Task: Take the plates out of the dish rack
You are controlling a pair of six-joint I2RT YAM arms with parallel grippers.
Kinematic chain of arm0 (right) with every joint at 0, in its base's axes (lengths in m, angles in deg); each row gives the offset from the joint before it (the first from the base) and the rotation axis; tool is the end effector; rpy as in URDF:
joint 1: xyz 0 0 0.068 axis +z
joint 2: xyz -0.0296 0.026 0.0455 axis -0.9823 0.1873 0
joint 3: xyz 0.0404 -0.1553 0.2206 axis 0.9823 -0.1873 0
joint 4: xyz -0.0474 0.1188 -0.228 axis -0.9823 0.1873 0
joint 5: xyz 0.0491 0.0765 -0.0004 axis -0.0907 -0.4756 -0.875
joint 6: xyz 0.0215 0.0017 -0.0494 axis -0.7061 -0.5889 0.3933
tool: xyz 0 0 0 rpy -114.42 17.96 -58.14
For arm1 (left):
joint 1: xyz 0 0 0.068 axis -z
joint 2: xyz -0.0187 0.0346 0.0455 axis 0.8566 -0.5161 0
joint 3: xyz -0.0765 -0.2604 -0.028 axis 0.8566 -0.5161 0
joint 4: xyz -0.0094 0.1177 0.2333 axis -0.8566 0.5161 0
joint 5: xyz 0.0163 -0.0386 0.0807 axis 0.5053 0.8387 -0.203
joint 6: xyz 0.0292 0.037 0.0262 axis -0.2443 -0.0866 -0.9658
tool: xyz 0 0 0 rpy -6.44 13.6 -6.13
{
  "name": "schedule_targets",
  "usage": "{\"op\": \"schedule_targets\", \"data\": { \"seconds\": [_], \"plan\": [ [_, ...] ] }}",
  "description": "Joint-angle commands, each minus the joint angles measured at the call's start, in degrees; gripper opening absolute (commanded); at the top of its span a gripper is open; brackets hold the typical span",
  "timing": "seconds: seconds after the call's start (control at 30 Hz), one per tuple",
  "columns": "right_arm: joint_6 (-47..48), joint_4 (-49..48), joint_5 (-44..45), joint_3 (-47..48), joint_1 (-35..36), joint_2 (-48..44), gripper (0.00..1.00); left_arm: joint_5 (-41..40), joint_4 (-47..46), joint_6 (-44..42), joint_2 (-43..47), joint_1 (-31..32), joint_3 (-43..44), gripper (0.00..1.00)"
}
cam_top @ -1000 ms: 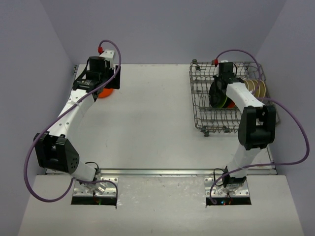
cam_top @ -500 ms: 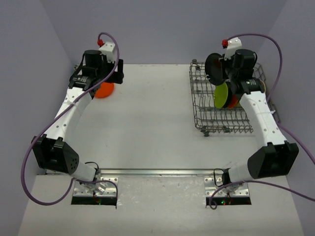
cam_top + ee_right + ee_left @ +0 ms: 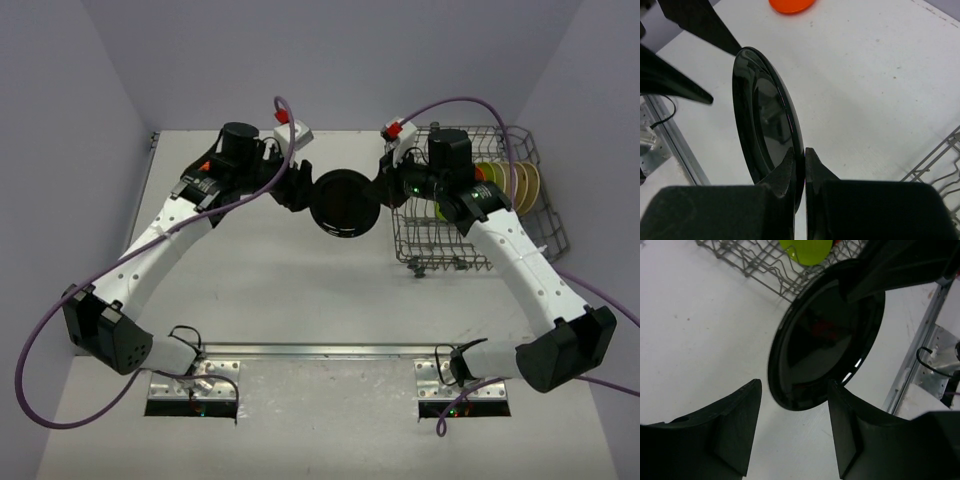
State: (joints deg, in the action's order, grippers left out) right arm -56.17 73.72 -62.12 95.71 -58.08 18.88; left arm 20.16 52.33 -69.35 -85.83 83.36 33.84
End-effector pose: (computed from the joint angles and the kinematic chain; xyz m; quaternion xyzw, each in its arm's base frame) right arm 0.2704 0.1215 0.3760 -0.2453 0.7969 0.3002 0.4634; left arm 0.2751 -0.1445 0.3953 0.3461 0.7556 -0.2960 0.4708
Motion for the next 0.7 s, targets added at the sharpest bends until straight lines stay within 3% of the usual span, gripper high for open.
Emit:
{"op": "schedule_targets", "data": {
  "seconds": [0.0,0.2,0.3,0.43,0.5,0.6,0.63,0.67],
  "plan": [
    [-2.6,-2.6,-4.0,1.0,1.3,0.0,0.00,1.7,2.1,-4.3,-1.3,3.8,-1.5,0.49],
    [-2.4,-2.7,-3.9,0.1,1.5,-0.4,0.00,-0.9,1.8,-2.6,-3.2,4.0,-1.5,0.24],
    [-2.7,-2.9,-4.8,-0.6,1.5,-0.9,0.00,-1.7,0.9,-1.8,-3.7,4.0,-1.7,0.19],
    [-3.4,-2.9,-5.7,-1.0,1.4,-1.2,0.00,-3.1,0.2,-0.6,-4.5,3.5,-1.7,0.19],
    [-3.7,-2.8,-5.0,-1.3,1.4,-1.3,0.01,-0.3,0.1,0.1,-4.7,2.5,-1.6,0.04],
    [-4.4,-2.7,-2.8,-1.5,1.4,-1.2,0.32,5.9,-0.3,2.5,-5.0,-0.9,-1.4,0.00],
    [-5.1,-2.7,-1.5,-1.6,1.4,-1.2,0.49,6.5,-0.6,3.6,-5.3,-2.7,-1.4,0.00],
    [-6.8,-2.7,0.9,-1.6,1.1,-0.9,0.73,9.0,-1.1,5.1,-5.8,-5.7,-1.3,0.00]
  ]
}}
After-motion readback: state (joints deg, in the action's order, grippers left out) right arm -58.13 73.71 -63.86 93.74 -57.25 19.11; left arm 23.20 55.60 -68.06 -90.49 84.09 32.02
